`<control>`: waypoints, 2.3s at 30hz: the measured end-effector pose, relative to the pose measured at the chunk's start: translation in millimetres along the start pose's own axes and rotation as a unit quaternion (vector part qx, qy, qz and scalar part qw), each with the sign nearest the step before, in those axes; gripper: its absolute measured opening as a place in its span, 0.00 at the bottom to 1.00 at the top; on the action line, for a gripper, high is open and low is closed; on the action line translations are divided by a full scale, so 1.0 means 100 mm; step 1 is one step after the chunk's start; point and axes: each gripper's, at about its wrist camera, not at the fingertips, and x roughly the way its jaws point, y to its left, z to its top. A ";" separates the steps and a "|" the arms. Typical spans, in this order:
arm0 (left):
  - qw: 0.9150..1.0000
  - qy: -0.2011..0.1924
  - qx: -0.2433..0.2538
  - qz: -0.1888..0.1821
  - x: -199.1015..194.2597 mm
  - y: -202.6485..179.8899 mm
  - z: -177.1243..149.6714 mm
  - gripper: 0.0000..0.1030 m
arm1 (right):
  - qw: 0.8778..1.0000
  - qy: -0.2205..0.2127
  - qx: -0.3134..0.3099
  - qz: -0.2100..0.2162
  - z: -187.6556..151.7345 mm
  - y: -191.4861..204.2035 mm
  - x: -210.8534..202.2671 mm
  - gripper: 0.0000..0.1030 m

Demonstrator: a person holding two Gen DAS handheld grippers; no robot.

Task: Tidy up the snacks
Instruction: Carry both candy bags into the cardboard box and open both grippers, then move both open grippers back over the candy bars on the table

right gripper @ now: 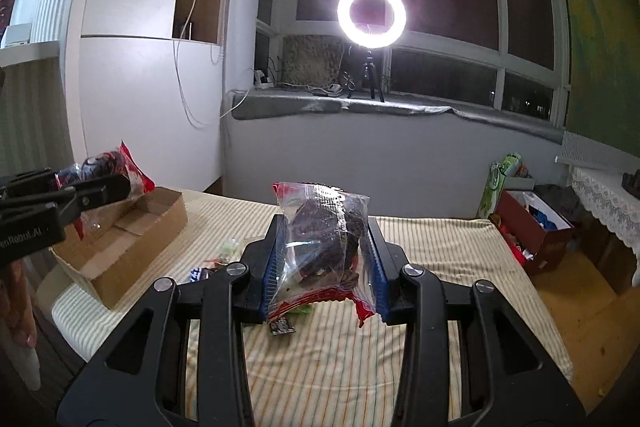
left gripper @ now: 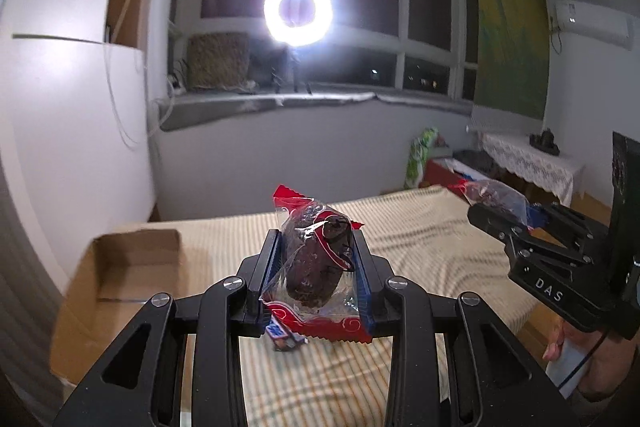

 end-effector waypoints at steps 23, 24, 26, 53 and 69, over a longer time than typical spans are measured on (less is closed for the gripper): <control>0.991 -0.019 -0.083 0.100 -0.35 1.36 -0.29 0.30 | 0.987 0.017 -0.079 0.139 0.31 1.67 0.65 0.38; 0.990 -0.019 -0.086 0.111 -0.38 1.44 -0.31 0.30 | 0.985 0.016 -0.080 0.151 0.33 1.77 0.68 0.38; 0.987 -0.019 -0.086 0.136 -0.45 1.60 -0.33 0.30 | 0.980 0.009 -0.083 0.179 0.37 1.98 0.72 0.38; 0.979 0.030 -0.097 0.177 -0.19 2.08 -0.51 0.31 | 0.964 0.084 -0.082 0.240 -0.12 2.52 1.32 0.39; 0.964 0.041 -0.153 0.215 -0.42 2.32 -0.76 0.71 | 0.962 0.116 -0.090 0.228 -0.43 2.63 1.40 0.81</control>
